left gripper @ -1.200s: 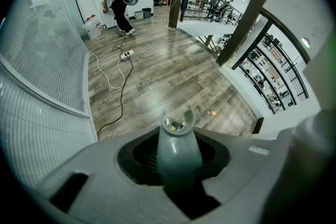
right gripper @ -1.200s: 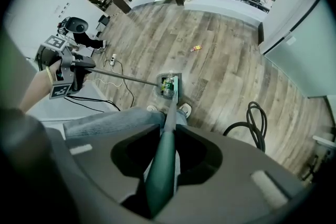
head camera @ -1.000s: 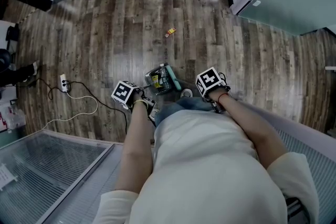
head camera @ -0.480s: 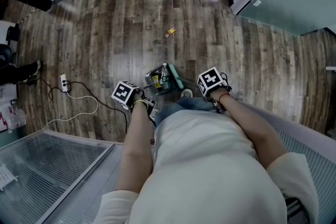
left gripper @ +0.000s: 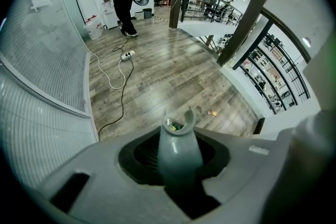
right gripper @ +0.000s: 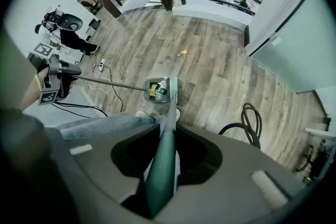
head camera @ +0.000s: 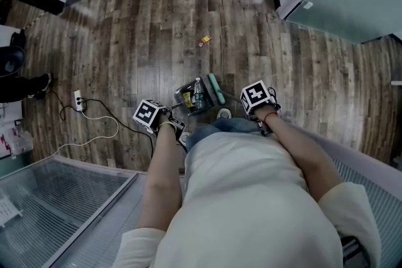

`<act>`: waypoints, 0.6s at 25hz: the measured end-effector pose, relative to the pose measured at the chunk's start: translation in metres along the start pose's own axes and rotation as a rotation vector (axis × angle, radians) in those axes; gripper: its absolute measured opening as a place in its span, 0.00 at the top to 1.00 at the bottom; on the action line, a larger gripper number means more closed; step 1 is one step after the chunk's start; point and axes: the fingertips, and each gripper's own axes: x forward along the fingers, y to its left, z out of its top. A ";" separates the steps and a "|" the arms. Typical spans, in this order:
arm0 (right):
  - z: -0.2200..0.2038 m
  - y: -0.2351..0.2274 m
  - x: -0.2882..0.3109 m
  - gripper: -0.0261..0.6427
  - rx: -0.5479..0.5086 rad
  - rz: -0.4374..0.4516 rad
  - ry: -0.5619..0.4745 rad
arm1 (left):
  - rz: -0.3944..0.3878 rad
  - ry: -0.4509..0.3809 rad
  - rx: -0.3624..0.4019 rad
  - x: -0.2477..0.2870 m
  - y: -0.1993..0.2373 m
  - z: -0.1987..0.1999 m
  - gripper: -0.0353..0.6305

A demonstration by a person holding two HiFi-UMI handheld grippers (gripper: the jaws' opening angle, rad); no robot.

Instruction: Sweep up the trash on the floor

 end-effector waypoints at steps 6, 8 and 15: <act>0.004 -0.013 0.000 0.82 0.034 0.014 -0.008 | 0.014 0.004 0.004 0.000 0.002 -0.001 0.80; 0.005 -0.015 -0.001 0.82 0.040 0.016 -0.008 | 0.017 -0.001 0.016 0.000 0.004 0.002 0.81; 0.012 -0.031 -0.005 0.82 0.058 0.016 -0.018 | 0.019 0.000 -0.022 -0.002 -0.002 0.005 0.81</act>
